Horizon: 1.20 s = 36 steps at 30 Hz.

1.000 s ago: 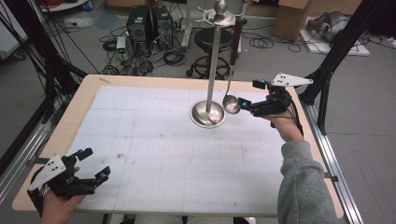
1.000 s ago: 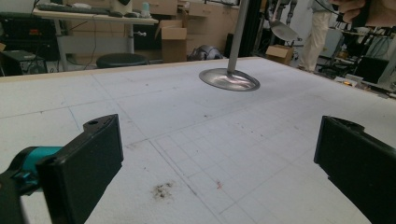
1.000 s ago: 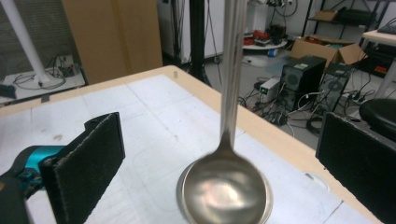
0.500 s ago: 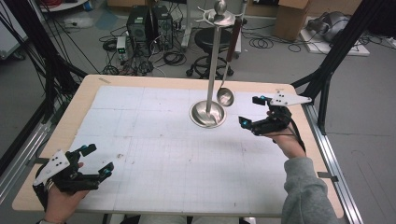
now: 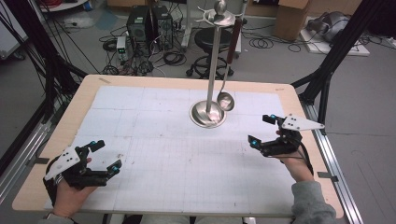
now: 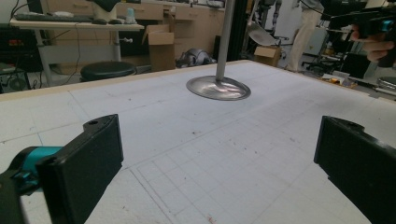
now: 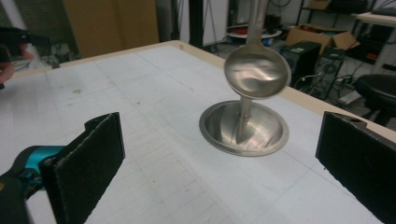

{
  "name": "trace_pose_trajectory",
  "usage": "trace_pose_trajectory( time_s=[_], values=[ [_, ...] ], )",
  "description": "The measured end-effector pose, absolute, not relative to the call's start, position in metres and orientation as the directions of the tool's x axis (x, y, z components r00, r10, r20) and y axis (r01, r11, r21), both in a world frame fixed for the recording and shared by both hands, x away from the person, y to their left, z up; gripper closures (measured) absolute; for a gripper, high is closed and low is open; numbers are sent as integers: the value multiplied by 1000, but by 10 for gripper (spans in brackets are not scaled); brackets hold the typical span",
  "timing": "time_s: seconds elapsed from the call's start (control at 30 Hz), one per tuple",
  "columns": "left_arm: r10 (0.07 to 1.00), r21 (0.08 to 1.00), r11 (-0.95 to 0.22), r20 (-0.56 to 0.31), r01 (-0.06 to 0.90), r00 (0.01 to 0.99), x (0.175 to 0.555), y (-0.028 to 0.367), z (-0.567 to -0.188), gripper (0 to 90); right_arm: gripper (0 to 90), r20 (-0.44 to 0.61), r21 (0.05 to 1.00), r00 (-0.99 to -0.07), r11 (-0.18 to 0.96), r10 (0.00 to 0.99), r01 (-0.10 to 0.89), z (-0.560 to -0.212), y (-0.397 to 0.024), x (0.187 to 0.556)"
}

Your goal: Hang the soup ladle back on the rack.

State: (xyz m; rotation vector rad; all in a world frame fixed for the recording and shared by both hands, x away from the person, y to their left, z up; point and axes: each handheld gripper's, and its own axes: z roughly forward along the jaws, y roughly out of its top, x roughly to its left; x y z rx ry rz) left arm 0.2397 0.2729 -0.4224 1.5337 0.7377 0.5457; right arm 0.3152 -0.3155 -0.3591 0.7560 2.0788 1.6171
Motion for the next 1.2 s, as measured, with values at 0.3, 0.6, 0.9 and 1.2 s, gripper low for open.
trace_pose_trajectory(
  time_s=[0.3, 0.6, 0.9, 1.2],
  values=[
    [732, 991, -3, -91, 136, 675, 239, 274, -423, 18, 1, -2, 970, -761, 185, 648, 155, -369, -335, 293],
    [738, 991, 8, -98, 136, 668, 241, 275, -423, 18, 1, 20, 968, -715, 166, 699, 190, -384, -349, 282],
    [747, 992, 21, -98, 124, 657, 240, 276, -421, 18, 2, 47, 969, -612, 113, 790, 220, -396, -356, 264],
    [748, 993, 13, -90, 121, 658, 240, 276, -421, 18, 1, 47, 972, -605, 103, 795, 210, -399, -351, 244]
  ],
)
